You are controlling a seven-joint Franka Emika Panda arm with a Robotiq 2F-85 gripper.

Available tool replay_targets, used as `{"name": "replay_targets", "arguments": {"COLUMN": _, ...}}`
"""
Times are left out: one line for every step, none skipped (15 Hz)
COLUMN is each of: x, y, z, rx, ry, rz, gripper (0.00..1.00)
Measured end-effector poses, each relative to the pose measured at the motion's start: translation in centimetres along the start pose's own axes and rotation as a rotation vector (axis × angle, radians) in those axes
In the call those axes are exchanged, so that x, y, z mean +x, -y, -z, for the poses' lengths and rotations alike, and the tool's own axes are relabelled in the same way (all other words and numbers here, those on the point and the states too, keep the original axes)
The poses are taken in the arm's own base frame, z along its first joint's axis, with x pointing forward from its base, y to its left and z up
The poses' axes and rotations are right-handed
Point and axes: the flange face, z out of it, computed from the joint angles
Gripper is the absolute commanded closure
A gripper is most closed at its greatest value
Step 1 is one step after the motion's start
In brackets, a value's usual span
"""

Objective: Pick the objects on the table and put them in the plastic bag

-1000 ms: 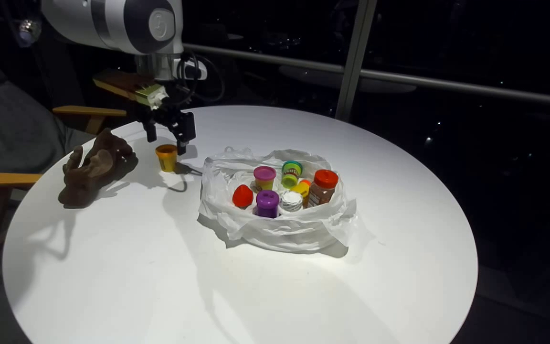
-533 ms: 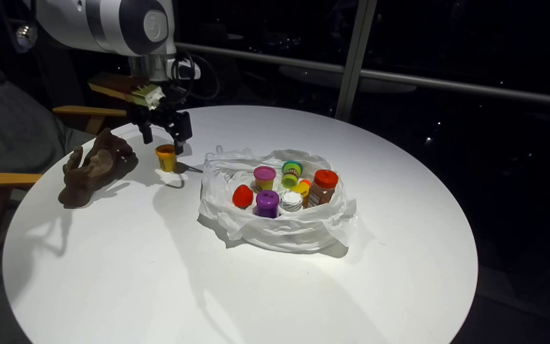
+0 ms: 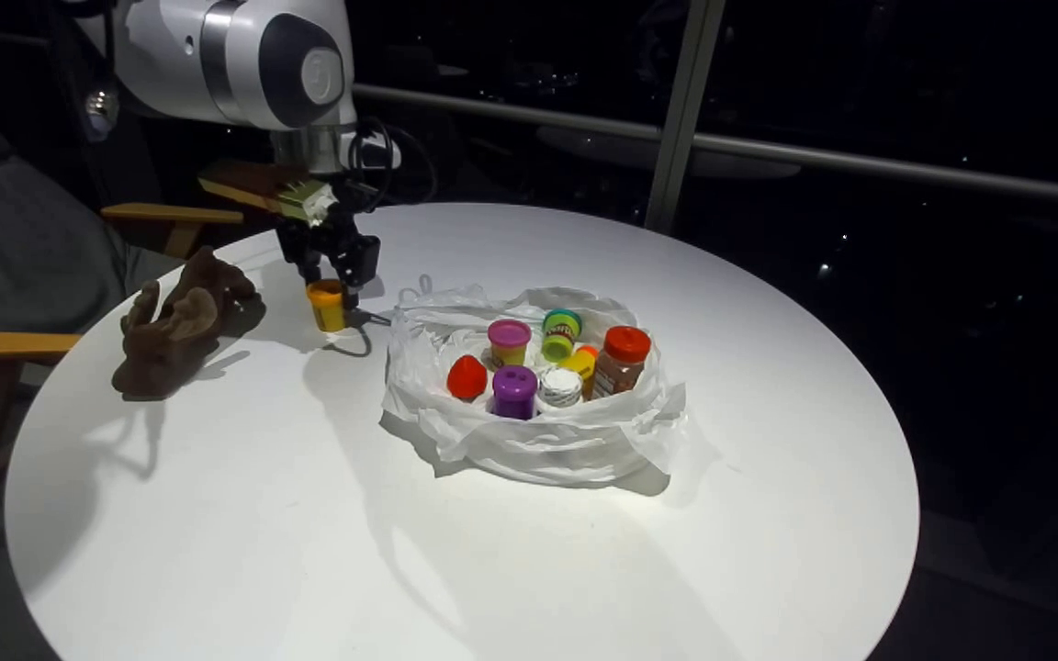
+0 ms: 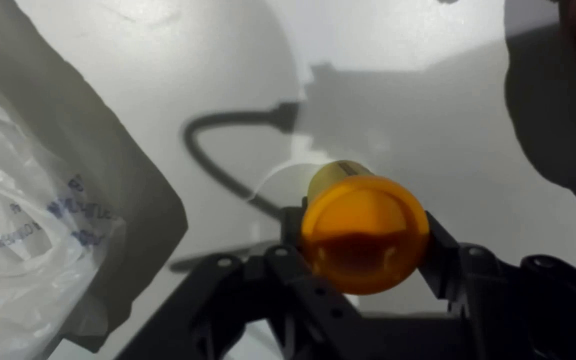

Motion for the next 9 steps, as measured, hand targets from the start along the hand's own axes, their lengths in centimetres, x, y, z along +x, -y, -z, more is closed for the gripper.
{"name": "replay_targets", "arguments": {"x": 0.1, "y": -0.1, "z": 0.0, "rx": -0.001, "ry": -0.002, "rz": -0.002, "gripper": 0.72}}
{"name": "replay_targets", "arguments": {"x": 0.2, "y": -0.2, "z": 0.1, "rx": -0.001, "ry": -0.004, "rz": -0.003, "gripper": 0.72}}
{"name": "replay_targets", "arguments": {"x": 0.2, "y": -0.2, "z": 0.3, "rx": -0.001, "ry": -0.006, "rz": -0.007, "gripper": 0.72}}
{"name": "replay_targets", "arguments": {"x": 0.2, "y": -0.2, "z": 0.6, "rx": 0.0, "ry": -0.01, "rz": -0.014, "gripper": 0.72}}
{"name": "replay_targets", "arguments": {"x": 0.1, "y": -0.3, "z": 1.1, "rx": 0.001, "ry": -0.018, "rz": -0.028, "gripper": 0.72}}
{"name": "replay_targets", "arguments": {"x": -0.2, "y": -0.5, "z": 1.9, "rx": 0.0, "ry": -0.028, "rz": -0.05, "gripper": 0.72}}
{"name": "replay_targets", "arguments": {"x": -0.5, "y": -0.9, "z": 3.0, "rx": -0.001, "ry": -0.046, "rz": -0.08, "gripper": 0.72}}
{"name": "replay_targets", "arguments": {"x": -1.1, "y": -1.4, "z": 4.1, "rx": -0.004, "ry": -0.065, "rz": -0.112, "gripper": 0.72}}
{"name": "replay_targets", "arguments": {"x": -1.7, "y": -2.2, "z": 5.3, "rx": -0.008, "ry": -0.081, "rz": -0.147, "gripper": 0.72}}
